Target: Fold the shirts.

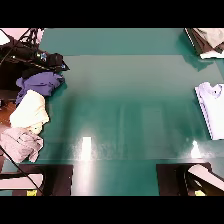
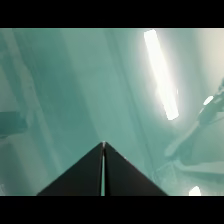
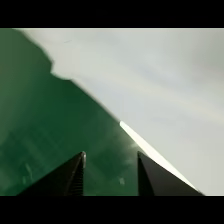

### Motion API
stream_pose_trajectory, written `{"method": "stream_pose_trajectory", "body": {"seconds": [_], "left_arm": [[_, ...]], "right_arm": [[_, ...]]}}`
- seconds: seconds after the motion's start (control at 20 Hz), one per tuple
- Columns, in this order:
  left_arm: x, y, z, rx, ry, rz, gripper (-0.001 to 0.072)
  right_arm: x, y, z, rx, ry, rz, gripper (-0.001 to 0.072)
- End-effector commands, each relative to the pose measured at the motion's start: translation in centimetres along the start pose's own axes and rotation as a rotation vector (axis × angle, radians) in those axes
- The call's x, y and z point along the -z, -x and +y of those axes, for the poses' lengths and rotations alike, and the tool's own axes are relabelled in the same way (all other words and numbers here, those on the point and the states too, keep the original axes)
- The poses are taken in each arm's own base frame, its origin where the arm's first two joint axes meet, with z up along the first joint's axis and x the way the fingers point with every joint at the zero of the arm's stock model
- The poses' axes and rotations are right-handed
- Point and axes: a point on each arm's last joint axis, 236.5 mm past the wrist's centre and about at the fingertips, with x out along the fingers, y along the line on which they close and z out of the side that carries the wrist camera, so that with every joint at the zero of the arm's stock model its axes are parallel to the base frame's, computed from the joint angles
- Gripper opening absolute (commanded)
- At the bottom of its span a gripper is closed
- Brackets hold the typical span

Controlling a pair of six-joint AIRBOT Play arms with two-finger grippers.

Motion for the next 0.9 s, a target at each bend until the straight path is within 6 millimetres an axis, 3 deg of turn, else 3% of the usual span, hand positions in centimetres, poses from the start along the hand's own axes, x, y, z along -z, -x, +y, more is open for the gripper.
{"method": "stream_pose_trajectory", "body": {"seconds": [0.0, 0.1, 0.3, 0.55, 0.85], "left_arm": [[-0.4, 0.0, 0.1, -0.005, -0.029, -0.017, 0.0025], [-0.6, 0.0, 0.1, -0.006, -0.029, -0.024, 0.0025], [-0.6, 0.0, 0.1, -0.006, -0.029, -0.024, 0.0025], [-0.6, 0.0, 0.1, -0.006, -0.029, -0.024, 0.0025], [-0.6, 0.0, 0.1, -0.006, -0.029, -0.024, 0.0025]], "right_arm": [[5.3, -3.2, 9.8, -0.153, 0.224, 0.165, 0.0156], [8.2, -4.5, 13.5, -0.186, 0.357, 0.223, 0.0041], [13.0, -5.6, 17.5, -0.227, 0.507, 0.312, 0.0018], [15.8, -5.6, 18.6, -0.242, 0.572, 0.376, 0.0018], [16.4, -5.4, 18.4, -0.24, 0.575, 0.404, 0.0018]]}}
